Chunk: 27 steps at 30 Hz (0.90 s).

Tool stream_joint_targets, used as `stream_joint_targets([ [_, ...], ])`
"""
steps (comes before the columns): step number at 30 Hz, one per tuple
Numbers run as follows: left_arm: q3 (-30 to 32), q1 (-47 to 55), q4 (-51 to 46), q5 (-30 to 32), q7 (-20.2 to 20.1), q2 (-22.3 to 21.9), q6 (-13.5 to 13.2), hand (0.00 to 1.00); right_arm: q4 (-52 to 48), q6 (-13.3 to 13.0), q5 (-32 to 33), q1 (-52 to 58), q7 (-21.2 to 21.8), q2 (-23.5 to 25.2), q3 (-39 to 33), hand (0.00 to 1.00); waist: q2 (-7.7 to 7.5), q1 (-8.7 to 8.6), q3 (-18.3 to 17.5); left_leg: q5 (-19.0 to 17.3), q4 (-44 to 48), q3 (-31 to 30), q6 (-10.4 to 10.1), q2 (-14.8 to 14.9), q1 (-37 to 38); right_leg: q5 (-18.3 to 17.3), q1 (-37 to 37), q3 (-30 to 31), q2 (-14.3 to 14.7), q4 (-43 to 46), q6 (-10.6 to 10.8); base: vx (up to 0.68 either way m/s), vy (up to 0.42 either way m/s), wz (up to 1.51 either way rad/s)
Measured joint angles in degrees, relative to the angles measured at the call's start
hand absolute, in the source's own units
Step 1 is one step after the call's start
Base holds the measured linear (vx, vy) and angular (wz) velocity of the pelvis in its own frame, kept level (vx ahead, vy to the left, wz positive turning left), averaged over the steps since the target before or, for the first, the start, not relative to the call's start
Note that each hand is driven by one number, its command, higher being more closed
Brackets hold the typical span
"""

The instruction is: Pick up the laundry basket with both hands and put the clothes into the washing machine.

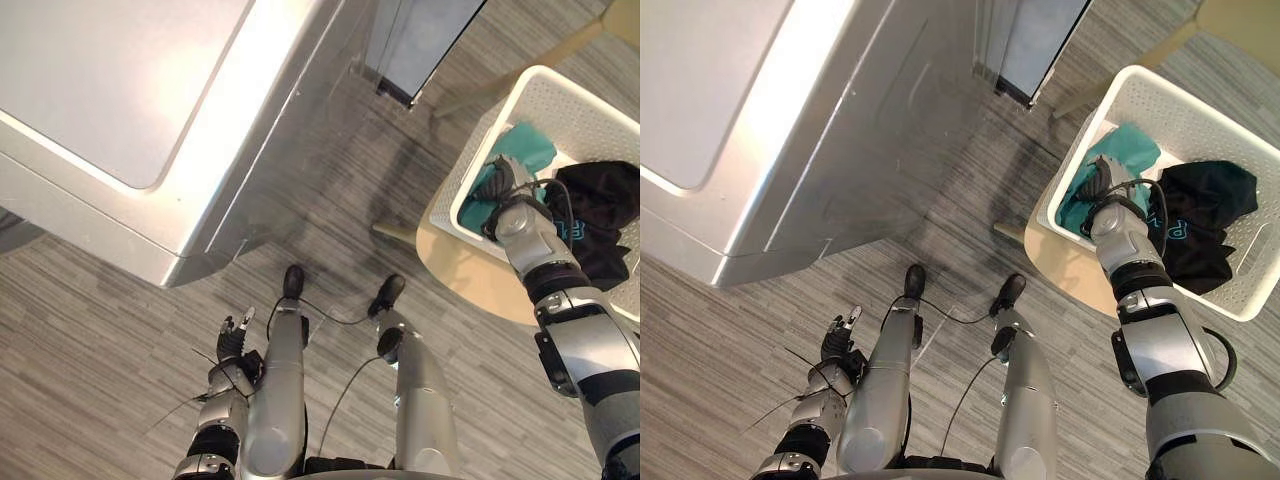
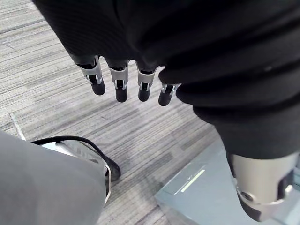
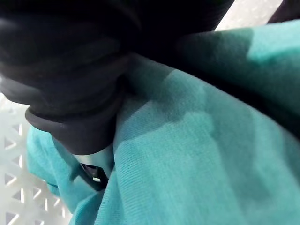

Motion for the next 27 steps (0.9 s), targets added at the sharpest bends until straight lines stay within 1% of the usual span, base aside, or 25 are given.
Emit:
stream_joint_targets([
  [4,-0.1,0.4,0.4,-0.1,-0.1,-0.1,0.3,0.0,-1.1,0.2,0.1,0.2,0.0,-0.1,-2.6,1.0,-0.1,-0.19,-0.1,0.0,-1.2,0.6,0.0,0.4,4.3,0.1,3.9,0.1,0.5,-1.1,0.1,0.03,-0.018,-0.02],
  [7,-0.3,1.5,0.4,-0.1,-0.1,-0.1,0.3,0.0,-5.3,0.8,0.8,0.4,-0.3,-0.3,-6.5,1.0,-0.27,-1.1,-0.2,0.2,-2.8,0.9,-0.3,0.6,8.3,0.1,7.3,0.1,0.6,-1.8,0.1,0.01,-0.011,-0.01],
  [8,-0.4,2.0,0.9,-0.2,-0.2,0.0,0.4,0.0,-7.0,0.9,1.9,0.7,-0.6,-0.3,-8.2,1.0,-0.34,-1.46,-0.4,0.3,-3.5,1.1,-0.4,0.6,9.8,0.1,8.6,0.1,0.6,-2.0,0.1,0.0,0.0,0.0],
  [11,-0.6,3.1,1.2,-0.4,-0.2,0.2,0.9,0.0,-11.4,1.3,3.2,3.5,-1.9,-0.7,-13.3,1.0,-0.7,-1.62,-1.8,1.3,-6.2,1.5,-0.6,0.5,13.2,0.1,10.8,0.2,0.6,-2.8,0.1,0.0,-0.018,0.01],
  [13,-0.6,4.0,1.6,-0.9,-0.3,0.6,0.9,0.0,-15.1,1.8,3.7,6.4,-3.0,-0.8,-17.1,1.0,-0.65,-1.65,-2.0,2.2,-8.8,1.5,-0.8,0.4,16.9,0.0,13.8,-0.1,0.6,-3.7,0.3,0.03,-0.026,0.07],
  [14,-0.6,4.5,2.0,-1.4,-0.3,0.7,1.0,0.0,-16.4,1.9,4.4,7.3,-3.1,-0.8,-18.0,1.0,-0.65,-1.72,-2.5,2.4,-9.4,1.4,-0.8,0.4,17.6,-0.1,14.4,-0.1,0.6,-3.8,0.4,0.02,-0.025,0.09],
  [15,-0.3,5.4,2.9,-2.5,-0.6,0.8,1.1,0.0,-18.3,2.0,4.5,9.1,-3.5,-0.8,-19.7,1.0,-0.61,-1.72,-3.8,3.0,-10.9,1.4,-0.8,0.2,19.0,-0.1,15.5,-0.3,0.6,-4.3,0.4,0.03,-0.015,0.08],
  [16,0.1,6.8,3.6,-2.5,-1.1,0.7,1.3,0.0,-20.5,2.1,4.8,11.2,-3.8,-0.9,-21.7,1.0,-0.59,-1.78,-5.7,3.6,-12.4,1.4,-0.9,0.1,20.0,-0.2,15.9,-0.3,0.5,-4.7,0.5,0.05,-0.014,0.09],
  [17,0.4,7.8,4.0,-2.6,-1.2,0.7,1.3,0.0,-22.2,2.2,5.0,12.8,-4.0,-0.9,-23.1,1.0,-0.5,-1.82,-6.7,3.9,-13.3,1.4,-0.8,-0.1,20.9,-0.4,16.5,-0.4,0.4,-4.8,0.7,0.07,-0.004,0.08],
  [19,2.7,9.1,5.6,-2.9,-1.3,0.5,1.5,0.0,-27.0,2.4,5.0,16.6,-4.3,-0.9,-25.6,1.0,-0.35,-1.76,-8.3,4.5,-15.2,1.3,-0.7,-0.2,23.1,-0.5,18.3,-0.6,0.5,-5.6,0.9,0.06,0.001,0.09],
  [20,4.9,10.1,6.8,-3.1,-1.3,0.2,2.0,0.0,-31.6,2.5,5.0,20.0,-4.5,-0.9,-27.1,1.0,-0.38,-1.78,-9.7,4.9,-16.5,1.1,-0.8,-0.4,24.1,-0.6,19.2,-1.0,0.5,-6.2,1.0,0.05,0.002,0.11],
  [21,6.1,10.7,7.3,-3.6,-1.3,0.0,2.2,0.0,-34.0,2.5,5.0,21.8,-4.8,-0.7,-27.9,1.0,-0.36,-1.81,-10.5,5.1,-17.1,0.9,-0.8,-0.5,24.6,-0.6,19.7,-1.4,0.5,-6.6,1.1,0.07,0.007,0.21],
  [23,11.8,13.5,7.0,-4.8,-1.1,-1.1,2.6,0.0,-41.6,2.5,5.0,28.2,-5.7,1.0,-32.5,1.0,-0.2,-1.81,-12.5,5.6,-19.4,0.0,-0.7,-0.6,27.5,-0.9,22.7,-2.5,0.6,-7.7,1.6,0.11,-0.001,0.23],
  [24,13.2,14.3,6.5,-4.8,-1.0,-1.3,2.7,0.0,-42.9,2.4,5.1,29.6,-5.7,1.5,-33.6,1.0,-0.17,-1.78,-13.2,5.7,-19.9,-0.1,-0.6,-0.7,28.2,-1.0,23.4,-2.7,0.6,-8.0,1.7,0.11,-0.001,0.24],
  [25,15.7,16.5,3.5,-4.7,-0.4,-1.8,3.1,0.0,-44.2,2.1,5.6,31.7,-5.8,2.3,-35.4,1.0,-0.05,-1.64,-15.1,5.8,-20.5,-0.9,-0.5,-0.9,28.9,-1.2,24.5,-3.5,0.5,-8.6,2.0,0.09,0.002,0.31],
  [26,18.0,18.7,-2.0,-4.7,0.2,-2.5,3.6,0.0,-45.4,2.1,6.4,33.7,-5.9,2.9,-37.7,1.0,0.18,-1.54,-16.5,5.8,-20.9,-1.7,-0.5,-1.2,29.6,-1.4,25.6,-4.3,0.5,-8.9,2.3,0.1,0.0,0.44],
  [27,21.0,20.1,-8.7,-4.8,0.6,-3.3,3.6,0.0,-47.3,2.0,7.7,35.8,-6.3,3.6,-40.0,1.0,0.62,-1.47,-17.7,5.8,-21.0,-2.5,-0.5,-1.5,30.0,-1.5,27.1,-5.3,0.5,-9.8,2.3,0.09,0.0,0.41],
])
